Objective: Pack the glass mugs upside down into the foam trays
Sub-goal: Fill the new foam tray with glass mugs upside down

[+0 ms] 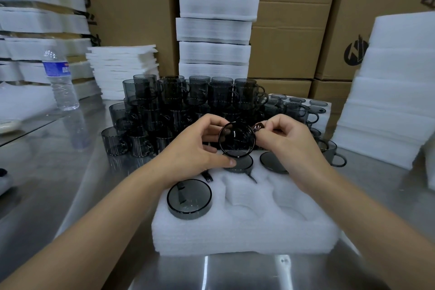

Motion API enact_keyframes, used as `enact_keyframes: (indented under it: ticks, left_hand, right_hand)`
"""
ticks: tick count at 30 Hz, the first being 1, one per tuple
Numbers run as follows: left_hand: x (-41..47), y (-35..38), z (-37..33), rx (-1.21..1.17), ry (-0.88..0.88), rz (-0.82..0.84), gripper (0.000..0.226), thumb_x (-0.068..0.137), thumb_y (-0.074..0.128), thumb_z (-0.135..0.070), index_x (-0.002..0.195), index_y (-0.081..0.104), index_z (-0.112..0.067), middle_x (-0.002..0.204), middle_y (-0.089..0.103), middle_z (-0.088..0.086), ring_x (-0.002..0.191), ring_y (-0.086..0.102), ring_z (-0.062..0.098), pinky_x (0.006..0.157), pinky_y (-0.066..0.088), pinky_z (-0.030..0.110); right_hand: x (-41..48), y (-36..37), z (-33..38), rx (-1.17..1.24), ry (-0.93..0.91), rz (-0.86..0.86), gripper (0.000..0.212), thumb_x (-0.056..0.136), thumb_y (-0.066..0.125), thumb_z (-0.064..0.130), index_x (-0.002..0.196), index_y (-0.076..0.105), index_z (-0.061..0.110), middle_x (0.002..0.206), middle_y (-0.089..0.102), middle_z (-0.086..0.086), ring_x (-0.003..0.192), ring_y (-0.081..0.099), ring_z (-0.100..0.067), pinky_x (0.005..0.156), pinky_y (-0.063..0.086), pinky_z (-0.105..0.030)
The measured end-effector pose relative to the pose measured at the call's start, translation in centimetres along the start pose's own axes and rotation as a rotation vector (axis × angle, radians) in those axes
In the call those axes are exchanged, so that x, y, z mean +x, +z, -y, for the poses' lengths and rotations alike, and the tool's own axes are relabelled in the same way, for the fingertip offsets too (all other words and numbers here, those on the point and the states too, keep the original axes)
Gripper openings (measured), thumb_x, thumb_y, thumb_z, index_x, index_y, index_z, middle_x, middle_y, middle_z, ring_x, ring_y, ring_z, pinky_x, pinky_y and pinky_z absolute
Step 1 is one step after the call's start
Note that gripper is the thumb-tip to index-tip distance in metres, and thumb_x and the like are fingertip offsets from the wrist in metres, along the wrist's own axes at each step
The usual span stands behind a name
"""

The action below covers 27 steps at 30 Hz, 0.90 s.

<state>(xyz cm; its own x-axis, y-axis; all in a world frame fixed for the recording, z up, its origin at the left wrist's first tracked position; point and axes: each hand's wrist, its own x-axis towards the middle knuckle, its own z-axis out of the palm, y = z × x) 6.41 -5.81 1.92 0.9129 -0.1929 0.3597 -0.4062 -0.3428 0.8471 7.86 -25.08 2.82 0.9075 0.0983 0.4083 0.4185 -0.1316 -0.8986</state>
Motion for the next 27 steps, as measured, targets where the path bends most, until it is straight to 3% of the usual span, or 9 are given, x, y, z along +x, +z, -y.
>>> enact_keyframes:
  ticks: [3,6,9,11,15,18,21,24,27]
  left_hand:
    - [0.0,0.1,0.0,-0.027,0.000,0.005,0.058,0.062,0.087,-0.009,0.104,0.054,-0.031,0.109,0.066,-0.008,0.099,0.062,-0.001,0.076,0.049,0.016]
    - [0.0,0.2,0.0,-0.028,-0.002,0.001,0.059,0.060,0.088,-0.012,0.102,0.051,-0.030,0.108,0.066,-0.007,0.090,0.064,-0.002,0.072,0.048,0.014]
    - [0.0,0.2,0.0,-0.031,-0.020,-0.020,0.068,0.048,0.092,-0.027,0.102,0.050,-0.027,0.106,0.065,-0.004,0.086,0.065,0.003,0.075,0.050,0.020]
    - [0.0,0.3,0.0,-0.034,-0.017,-0.036,0.071,0.041,0.088,-0.039,0.100,0.050,-0.027,0.104,0.065,-0.001,0.085,0.066,0.007,0.074,0.051,0.023]
    - [-0.2,0.4,-0.2,-0.024,-0.013,-0.015,0.068,0.042,0.086,-0.042,0.099,0.050,-0.029,0.101,0.065,-0.005,0.087,0.065,0.008,0.074,0.051,0.022]
    - [-0.1,0.2,-0.1,-0.001,-0.017,0.031,0.047,0.057,0.079,-0.021,0.097,0.057,-0.029,0.097,0.067,-0.008,0.086,0.062,0.003,0.075,0.050,0.021]
    - [0.1,-0.2,0.3,-0.001,-0.022,-0.033,0.043,0.077,0.054,0.016,0.094,0.060,-0.024,0.096,0.067,-0.010,0.089,0.062,0.000,0.077,0.048,0.021]
    - [0.2,-0.1,0.4,0.003,-0.027,-0.097,0.045,0.081,0.046,0.020,0.093,0.062,-0.020,0.096,0.068,-0.007,0.093,0.064,0.006,0.080,0.049,0.020]
    - [0.3,0.1,0.3,-0.001,-0.031,-0.102,0.047,0.081,0.043,0.021,0.091,0.063,-0.021,0.096,0.068,-0.005,0.094,0.064,0.005,0.079,0.047,0.018]
  right_hand:
    - [0.0,0.0,0.0,0.014,0.004,0.003,0.013,0.079,0.066,0.016,0.067,0.062,0.020,0.070,0.067,0.003,0.077,0.066,-0.018,0.077,0.051,-0.030]
    - [-0.1,0.2,0.3,0.032,0.000,0.024,0.009,0.079,0.068,0.024,0.071,0.069,0.019,0.082,0.073,0.005,0.087,0.070,-0.017,0.090,0.054,-0.039]
    - [-0.4,0.3,0.5,-0.003,-0.053,0.077,0.009,0.075,0.074,0.032,0.080,0.069,0.026,0.084,0.071,0.015,0.081,0.068,-0.006,0.079,0.056,-0.024]
    - [-0.7,0.4,0.5,-0.038,-0.053,0.142,0.019,0.073,0.077,0.032,0.088,0.066,0.031,0.086,0.073,0.011,0.080,0.068,-0.002,0.067,0.051,-0.013]
    - [-0.8,0.6,0.8,-0.032,-0.068,0.134,0.014,0.079,0.074,0.022,0.088,0.066,0.028,0.079,0.071,0.013,0.074,0.068,-0.006,0.072,0.058,-0.029]
    - [-0.5,0.3,1.1,0.013,-0.061,0.057,0.007,0.085,0.066,0.018,0.079,0.068,0.021,0.074,0.069,0.007,0.071,0.068,-0.013,0.061,0.059,-0.035]
    - [-0.5,0.0,1.5,0.106,-0.053,0.048,0.020,0.087,0.063,0.016,0.068,0.065,0.022,0.070,0.066,0.004,0.066,0.067,-0.012,0.048,0.049,-0.022]
    - [-0.7,-0.3,2.0,0.112,-0.081,0.191,0.023,0.084,0.067,0.015,0.063,0.067,0.024,0.066,0.066,0.006,0.063,0.065,-0.008,0.046,0.045,-0.016]
    - [-1.0,-0.3,2.0,0.083,-0.102,0.383,0.006,0.072,0.071,0.021,0.066,0.070,0.018,0.067,0.067,0.001,0.065,0.062,-0.013,0.059,0.050,-0.020]
